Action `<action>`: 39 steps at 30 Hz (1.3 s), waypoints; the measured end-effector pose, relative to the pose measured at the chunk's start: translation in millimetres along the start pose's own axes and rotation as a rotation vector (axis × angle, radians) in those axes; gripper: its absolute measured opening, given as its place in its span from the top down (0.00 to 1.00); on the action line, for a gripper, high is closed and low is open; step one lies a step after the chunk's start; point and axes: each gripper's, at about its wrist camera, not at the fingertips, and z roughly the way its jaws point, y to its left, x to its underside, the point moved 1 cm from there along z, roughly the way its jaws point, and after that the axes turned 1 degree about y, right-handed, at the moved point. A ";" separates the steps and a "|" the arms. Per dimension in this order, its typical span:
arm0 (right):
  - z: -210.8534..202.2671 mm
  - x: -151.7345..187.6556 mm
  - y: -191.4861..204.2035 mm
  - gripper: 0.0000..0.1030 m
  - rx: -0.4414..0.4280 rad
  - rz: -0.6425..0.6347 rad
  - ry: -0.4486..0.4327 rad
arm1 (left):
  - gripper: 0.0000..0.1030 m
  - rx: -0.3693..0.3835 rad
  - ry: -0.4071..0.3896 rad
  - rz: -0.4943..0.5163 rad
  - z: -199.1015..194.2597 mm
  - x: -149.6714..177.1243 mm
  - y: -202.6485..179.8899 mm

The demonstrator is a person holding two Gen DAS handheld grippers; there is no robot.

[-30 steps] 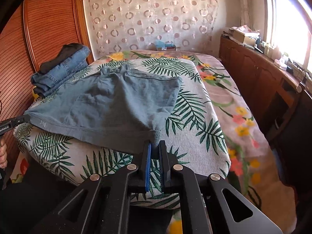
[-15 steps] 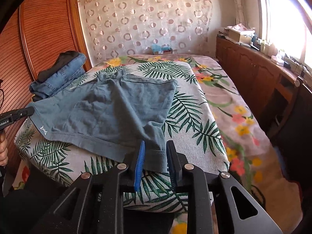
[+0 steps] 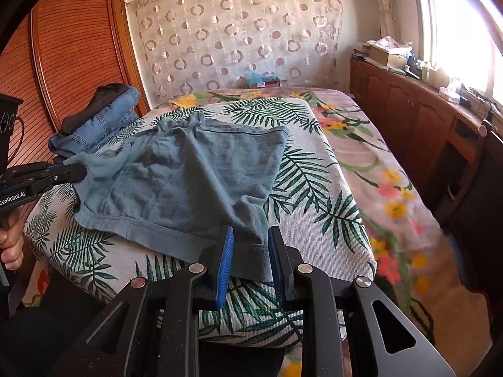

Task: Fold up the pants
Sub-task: 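Lift the hem with both grippers and fold it over toward the waistband, then open the left gripper to release the hem while the right gripper keeps holding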

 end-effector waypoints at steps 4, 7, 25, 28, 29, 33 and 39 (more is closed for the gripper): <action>-0.7 0.3 -3.0 0.77 0.003 0.011 -0.002 | 0.91 0.020 -0.001 0.032 6.6 -14.9 -15.7; -2.0 0.1 -5.9 0.77 0.007 0.017 -0.006 | 0.91 0.027 -0.007 0.054 7.4 -26.0 -26.5; -3.2 0.7 -4.4 0.77 0.008 0.030 -0.016 | 0.88 0.001 -0.017 0.036 0.6 -24.5 -27.6; -2.0 0.0 -2.8 0.77 0.001 0.025 -0.016 | 0.79 -0.032 -0.032 0.035 -6.5 -19.9 -21.7; -1.5 -0.4 -1.4 0.77 -0.002 0.021 -0.015 | 0.78 -0.038 -0.035 0.032 -7.7 -18.4 -18.8; 2.3 -2.5 3.8 0.77 -0.014 0.009 -0.012 | 0.66 -0.064 -0.038 0.005 -12.0 -11.2 -3.3; 9.7 -4.0 9.2 0.77 -0.040 -0.009 -0.006 | 0.53 -0.112 -0.035 -0.030 -14.2 1.9 20.5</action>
